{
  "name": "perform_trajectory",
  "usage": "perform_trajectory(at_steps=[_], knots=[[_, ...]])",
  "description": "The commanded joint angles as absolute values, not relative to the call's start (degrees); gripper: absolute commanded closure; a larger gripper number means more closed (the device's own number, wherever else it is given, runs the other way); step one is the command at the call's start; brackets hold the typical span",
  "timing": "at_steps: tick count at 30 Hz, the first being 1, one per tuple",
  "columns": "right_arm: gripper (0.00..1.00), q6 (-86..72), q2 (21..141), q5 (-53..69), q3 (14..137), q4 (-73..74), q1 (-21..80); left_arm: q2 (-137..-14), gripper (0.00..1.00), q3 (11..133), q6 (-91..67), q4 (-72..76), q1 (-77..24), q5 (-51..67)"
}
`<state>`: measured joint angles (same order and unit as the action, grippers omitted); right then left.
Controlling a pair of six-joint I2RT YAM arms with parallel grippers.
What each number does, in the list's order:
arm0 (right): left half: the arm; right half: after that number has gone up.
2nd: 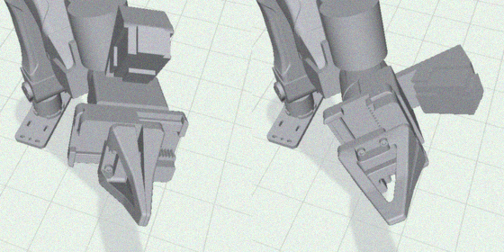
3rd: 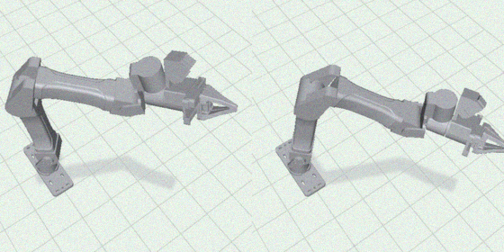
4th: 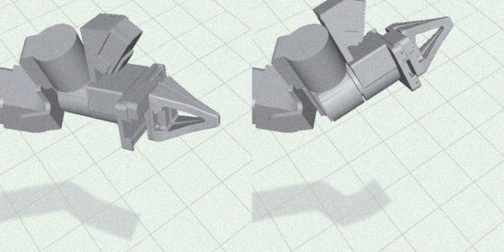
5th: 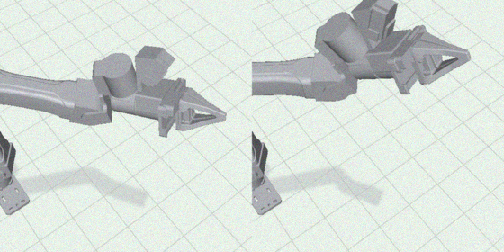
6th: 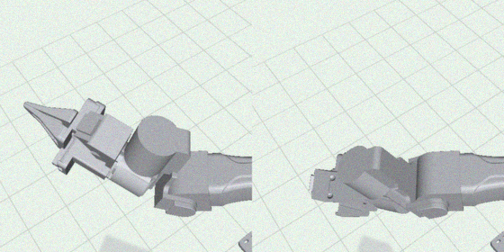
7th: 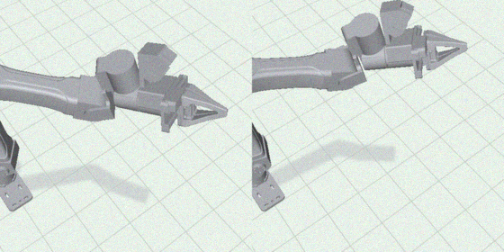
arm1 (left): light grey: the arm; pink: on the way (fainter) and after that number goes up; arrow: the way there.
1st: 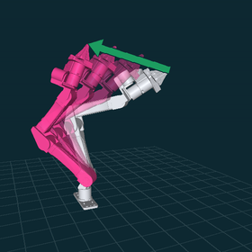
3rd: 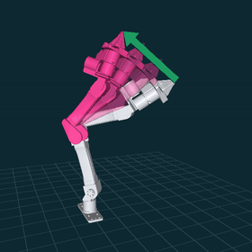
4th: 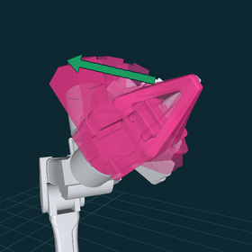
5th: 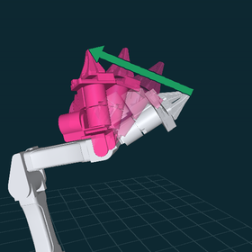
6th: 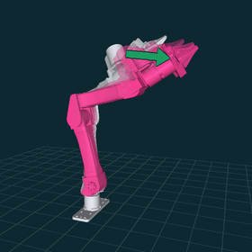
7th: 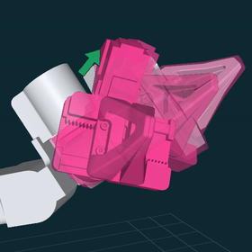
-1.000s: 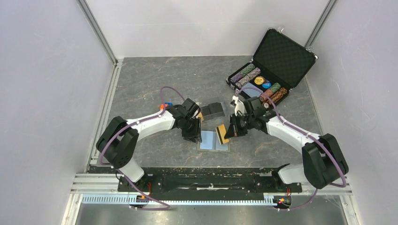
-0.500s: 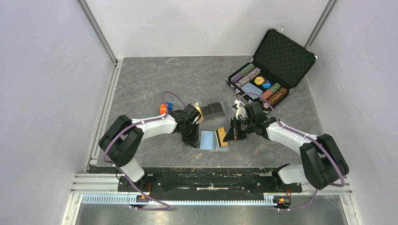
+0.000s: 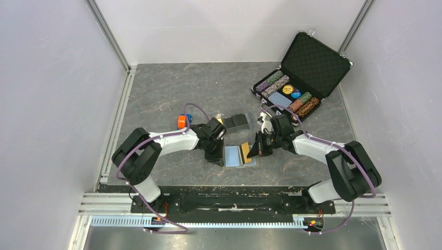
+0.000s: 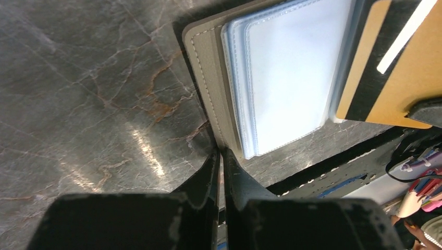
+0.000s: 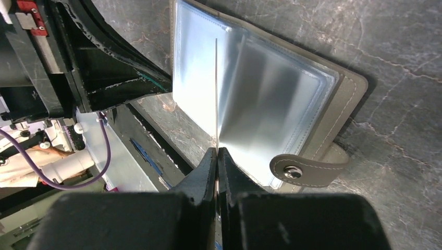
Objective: Put the credit cards into the card holder
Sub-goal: Insert the credit card into the card holder.
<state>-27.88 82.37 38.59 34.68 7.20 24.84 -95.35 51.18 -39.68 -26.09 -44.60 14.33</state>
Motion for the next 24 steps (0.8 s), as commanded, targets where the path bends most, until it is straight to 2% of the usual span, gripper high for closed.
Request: perform_trajectory(at_steps=[1,24], knots=[[1.00,-28.65,83.00,38.76,33.24,4.66,24.43,-96.89,0.92,51.24,-41.77,-24.52,-45.52,15.57],[1.00,-30.45,85.55,43.04,31.31,-0.29,22.94,-98.68,0.94,52.43,-41.58,-24.92,-47.02,15.91]])
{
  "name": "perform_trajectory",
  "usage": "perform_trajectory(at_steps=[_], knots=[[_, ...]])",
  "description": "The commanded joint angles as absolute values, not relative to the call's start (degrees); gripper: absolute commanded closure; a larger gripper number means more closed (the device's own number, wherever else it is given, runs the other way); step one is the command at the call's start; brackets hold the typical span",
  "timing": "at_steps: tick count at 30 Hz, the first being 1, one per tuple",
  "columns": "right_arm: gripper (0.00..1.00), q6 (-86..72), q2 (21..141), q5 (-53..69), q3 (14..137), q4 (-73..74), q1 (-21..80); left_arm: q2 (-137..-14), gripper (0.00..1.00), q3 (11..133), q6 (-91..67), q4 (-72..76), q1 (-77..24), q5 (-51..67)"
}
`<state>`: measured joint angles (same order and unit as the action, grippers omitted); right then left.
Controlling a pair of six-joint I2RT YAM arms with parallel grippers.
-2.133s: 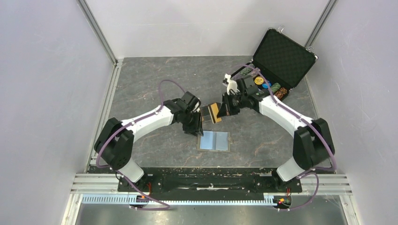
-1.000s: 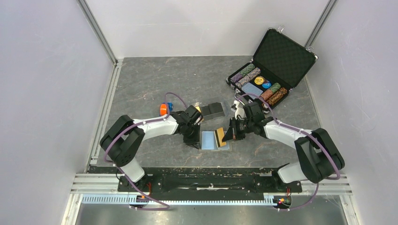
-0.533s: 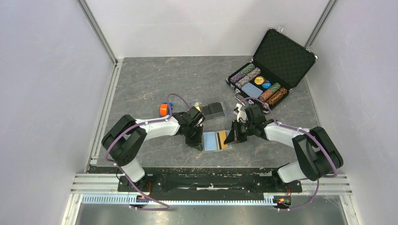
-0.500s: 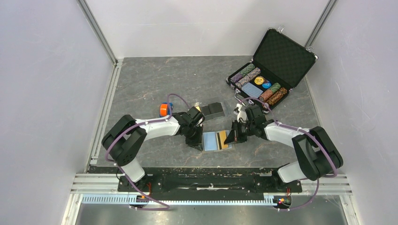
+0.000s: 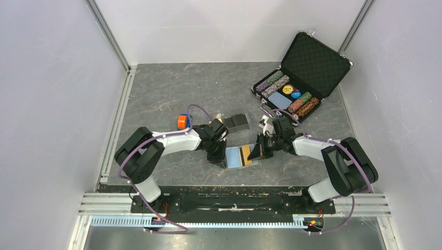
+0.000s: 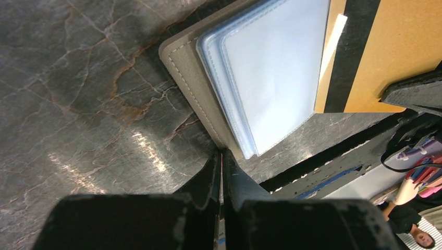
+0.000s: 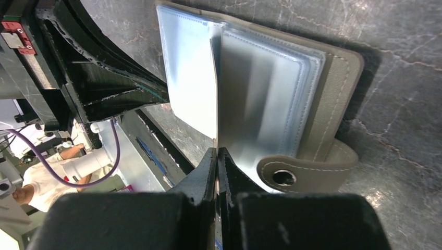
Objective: Put the credit cards into the card holder
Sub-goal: Insert the credit card into the card holder.
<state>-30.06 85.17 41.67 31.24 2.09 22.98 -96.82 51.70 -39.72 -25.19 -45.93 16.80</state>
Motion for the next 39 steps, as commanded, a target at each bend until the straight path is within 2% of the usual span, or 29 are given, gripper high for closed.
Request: perform_trajectory(at_steps=[1,19,21,29,39], knots=[[1.00,-30.60,85.52,43.27,31.29,-1.11,22.90,-98.77,0.94,52.55,-41.64,-24.97,-47.02,15.91],[1.00,-27.72,89.75,44.79,29.41,-2.73,22.94,-101.06,0.95,54.75,-40.49,-26.45,-47.46,15.99],[1.00,-24.35,90.13,43.03,32.01,1.87,21.93,-101.17,0.95,55.01,-40.29,-26.84,-47.46,15.94],[1.00,-24.30,86.03,43.68,37.21,5.62,20.04,-102.11,0.96,55.36,-39.99,-27.04,-47.64,16.07],[1.00,-23.41,85.47,42.10,35.76,6.45,18.83,-102.46,0.98,55.90,-39.61,-27.60,-47.64,15.91]])
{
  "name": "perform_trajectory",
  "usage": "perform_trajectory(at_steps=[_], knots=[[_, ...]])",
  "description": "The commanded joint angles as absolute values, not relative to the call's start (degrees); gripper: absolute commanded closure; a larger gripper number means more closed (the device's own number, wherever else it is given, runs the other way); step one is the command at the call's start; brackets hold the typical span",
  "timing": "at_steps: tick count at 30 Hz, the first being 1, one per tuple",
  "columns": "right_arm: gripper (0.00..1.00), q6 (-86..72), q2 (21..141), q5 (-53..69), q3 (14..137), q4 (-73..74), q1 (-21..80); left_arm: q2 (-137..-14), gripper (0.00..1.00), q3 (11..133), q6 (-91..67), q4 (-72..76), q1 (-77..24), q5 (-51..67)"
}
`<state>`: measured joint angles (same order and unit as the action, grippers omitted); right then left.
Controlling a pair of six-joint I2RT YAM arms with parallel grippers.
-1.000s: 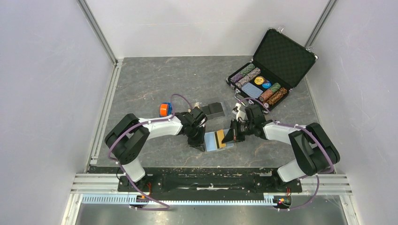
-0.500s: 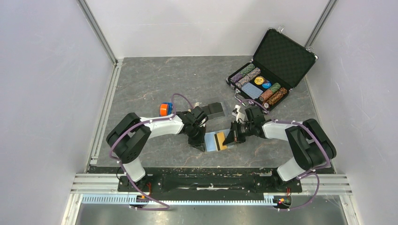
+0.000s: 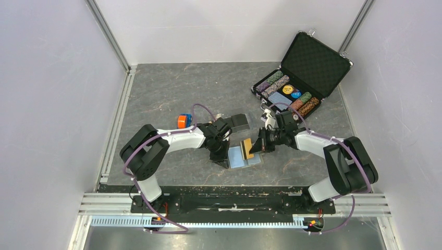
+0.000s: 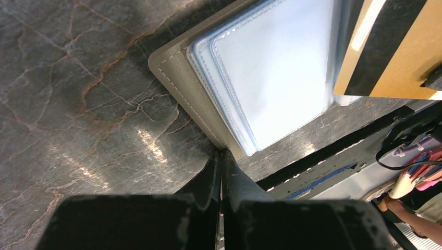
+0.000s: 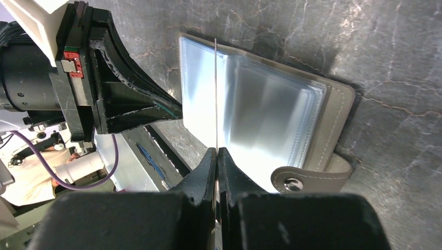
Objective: Put the credit cards into the card holder
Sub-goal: Insert the credit card into the card holder.
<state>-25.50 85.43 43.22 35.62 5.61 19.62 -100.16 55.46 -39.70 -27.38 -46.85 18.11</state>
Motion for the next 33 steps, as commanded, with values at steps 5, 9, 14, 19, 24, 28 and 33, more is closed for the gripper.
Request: perform_trajectory(at_steps=[5,9,14,19,24,28,33], knots=[[1.00,-21.95,86.97,41.60,34.53,6.83,18.41,-102.22,0.98,55.72,-39.58,-27.77,-47.64,15.74],[1.00,-21.79,88.30,42.79,33.85,6.24,18.44,-102.13,0.98,55.63,-39.57,-27.86,-47.72,15.65],[1.00,-23.65,89.08,44.93,32.38,3.61,18.46,-102.28,0.98,55.77,-39.55,-27.95,-47.72,15.67],[1.00,-24.66,89.59,46.34,31.23,1.67,18.46,-102.52,0.98,56.03,-39.44,-28.04,-47.79,15.73],[1.00,-25.42,90.73,47.41,30.85,0.47,18.54,-102.75,0.98,56.29,-39.36,-28.17,-47.90,15.82],[1.00,-25.80,91.47,47.81,31.50,-1.14,18.74,-102.81,0.98,56.31,-39.36,-28.12,-48.01,15.82],[1.00,-25.82,92.41,48.42,32.24,-1.40,19.22,-103.09,0.98,56.49,-39.20,-28.30,-47.99,15.82]])
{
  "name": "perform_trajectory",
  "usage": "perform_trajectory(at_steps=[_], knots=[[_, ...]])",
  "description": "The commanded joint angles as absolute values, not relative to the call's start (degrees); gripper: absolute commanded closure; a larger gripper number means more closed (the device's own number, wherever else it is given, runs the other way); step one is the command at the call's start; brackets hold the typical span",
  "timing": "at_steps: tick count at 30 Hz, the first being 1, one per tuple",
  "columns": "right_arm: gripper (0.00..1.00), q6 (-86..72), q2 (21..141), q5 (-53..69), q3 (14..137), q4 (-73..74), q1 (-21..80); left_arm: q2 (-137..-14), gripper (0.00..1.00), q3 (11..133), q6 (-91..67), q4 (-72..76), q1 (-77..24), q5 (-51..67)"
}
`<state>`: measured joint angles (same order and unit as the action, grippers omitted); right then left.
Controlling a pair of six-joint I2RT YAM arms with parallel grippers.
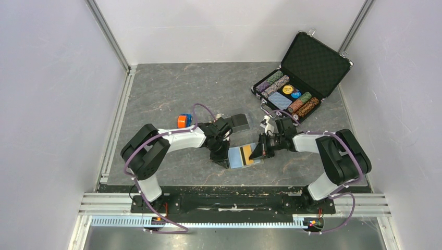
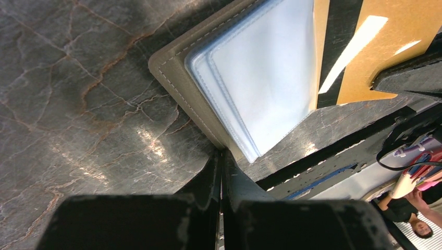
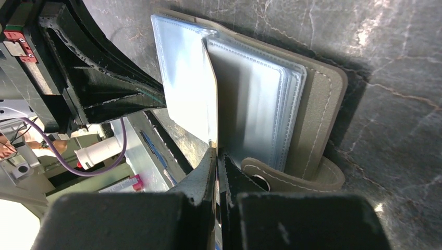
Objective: Put the credit cards into the card holder
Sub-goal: Insert the credit card into the card holder.
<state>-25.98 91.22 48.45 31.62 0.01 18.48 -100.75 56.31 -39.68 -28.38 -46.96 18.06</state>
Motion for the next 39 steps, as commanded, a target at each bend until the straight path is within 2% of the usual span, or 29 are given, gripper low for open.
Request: perform_trajectory(at_steps=[1,18,38,39], knots=[[1.00,-25.84,92.56,48.51,32.26,-1.40,19.33,-103.10,0.98,56.56,-39.20,-28.38,-47.99,15.84],[1.00,-27.15,94.94,48.18,32.67,-3.71,21.21,-103.99,0.98,56.97,-39.01,-28.57,-48.34,16.09],[1.00,-32.56,95.39,44.84,33.06,-9.36,28.84,-104.94,0.98,58.36,-38.67,-29.45,-48.86,16.18],[0.97,-32.60,95.26,44.59,32.98,-9.25,28.83,-105.03,0.98,58.36,-38.77,-29.44,-48.86,16.18]])
